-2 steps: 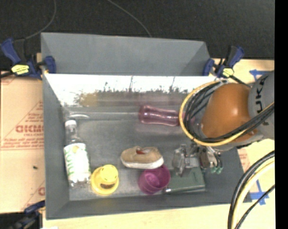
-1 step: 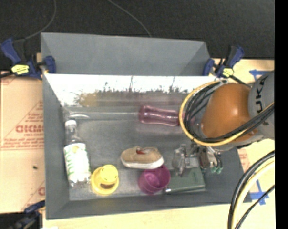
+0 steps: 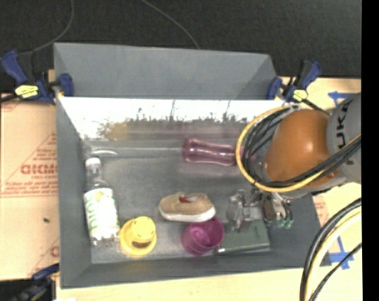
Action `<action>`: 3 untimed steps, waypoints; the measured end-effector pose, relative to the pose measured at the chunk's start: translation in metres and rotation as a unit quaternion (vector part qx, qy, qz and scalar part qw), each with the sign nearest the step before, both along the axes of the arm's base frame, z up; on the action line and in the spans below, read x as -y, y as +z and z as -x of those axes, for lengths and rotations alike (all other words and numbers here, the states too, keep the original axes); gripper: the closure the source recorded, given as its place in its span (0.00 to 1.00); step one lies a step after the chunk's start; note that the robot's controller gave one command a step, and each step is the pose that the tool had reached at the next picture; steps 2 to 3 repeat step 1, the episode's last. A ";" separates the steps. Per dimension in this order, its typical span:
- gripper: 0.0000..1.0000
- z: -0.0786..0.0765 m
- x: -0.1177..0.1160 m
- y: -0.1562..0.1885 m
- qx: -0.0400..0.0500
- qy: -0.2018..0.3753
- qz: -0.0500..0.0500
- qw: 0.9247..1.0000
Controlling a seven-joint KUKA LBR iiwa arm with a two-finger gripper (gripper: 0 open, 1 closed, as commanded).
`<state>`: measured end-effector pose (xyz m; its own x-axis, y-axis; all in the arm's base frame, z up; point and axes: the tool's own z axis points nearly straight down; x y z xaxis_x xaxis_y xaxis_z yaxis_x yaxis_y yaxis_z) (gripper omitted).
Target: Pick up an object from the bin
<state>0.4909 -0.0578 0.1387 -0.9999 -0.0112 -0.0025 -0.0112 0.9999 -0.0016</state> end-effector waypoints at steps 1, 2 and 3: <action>1.00 0.000 0.000 0.000 0.000 0.000 0.000 1.000; 1.00 0.000 0.000 0.000 0.000 0.000 0.000 1.000; 1.00 0.000 0.000 0.000 0.000 0.000 0.000 1.000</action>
Offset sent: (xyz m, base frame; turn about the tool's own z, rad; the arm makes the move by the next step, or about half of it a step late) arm 0.0000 0.0000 0.0000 0.0000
